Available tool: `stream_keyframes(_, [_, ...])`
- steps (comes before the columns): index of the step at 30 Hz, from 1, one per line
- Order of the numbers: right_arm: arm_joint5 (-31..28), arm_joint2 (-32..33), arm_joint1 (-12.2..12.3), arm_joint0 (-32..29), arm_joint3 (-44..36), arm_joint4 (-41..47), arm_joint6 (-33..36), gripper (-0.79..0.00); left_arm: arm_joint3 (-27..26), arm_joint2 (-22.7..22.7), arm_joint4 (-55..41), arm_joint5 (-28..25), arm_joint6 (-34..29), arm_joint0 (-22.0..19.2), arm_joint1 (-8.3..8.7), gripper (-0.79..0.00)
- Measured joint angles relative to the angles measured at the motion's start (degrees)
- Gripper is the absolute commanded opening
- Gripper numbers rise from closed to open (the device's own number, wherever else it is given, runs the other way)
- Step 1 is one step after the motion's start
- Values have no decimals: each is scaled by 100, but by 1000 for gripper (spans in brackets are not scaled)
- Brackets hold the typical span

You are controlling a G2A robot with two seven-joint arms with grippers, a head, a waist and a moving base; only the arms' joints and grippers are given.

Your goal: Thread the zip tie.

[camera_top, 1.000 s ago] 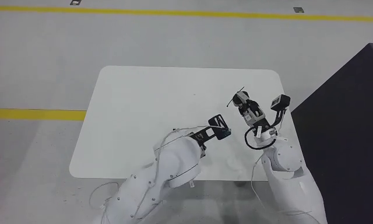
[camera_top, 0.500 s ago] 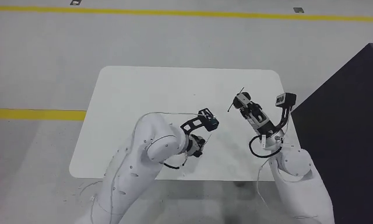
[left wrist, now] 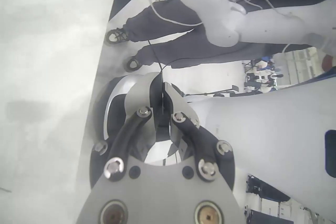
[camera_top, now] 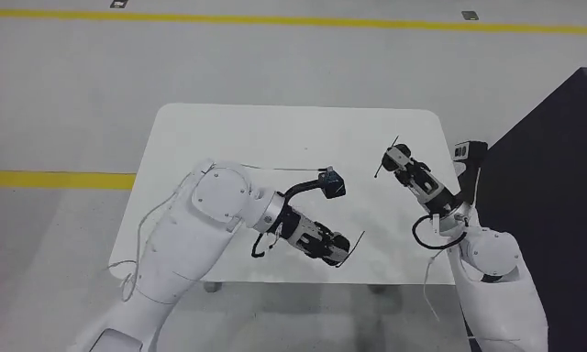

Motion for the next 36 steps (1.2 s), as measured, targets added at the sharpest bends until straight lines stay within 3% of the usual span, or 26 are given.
stream_keyframes(3, [-274, -172, 6, -133, -126, -222, 165, -785, -12, 0, 165, 6, 16, 16, -2, -785])
stream_keyframes(11, [-669, -330, 52, -238, -142, -447, 504, -785, 201, -110, -1101, 450, 185, 81, 2, -785])
stream_keyframes(17, [-627, -370, 74, -229, -129, -115, 602, -785, 652, -205, -1690, 680, 445, -19, -7, -785])
stream_keyframes(36, [-361, -264, 127, -243, -244, 342, 696, -785, 805, -208, -1867, 991, 625, 65, 46, -785])
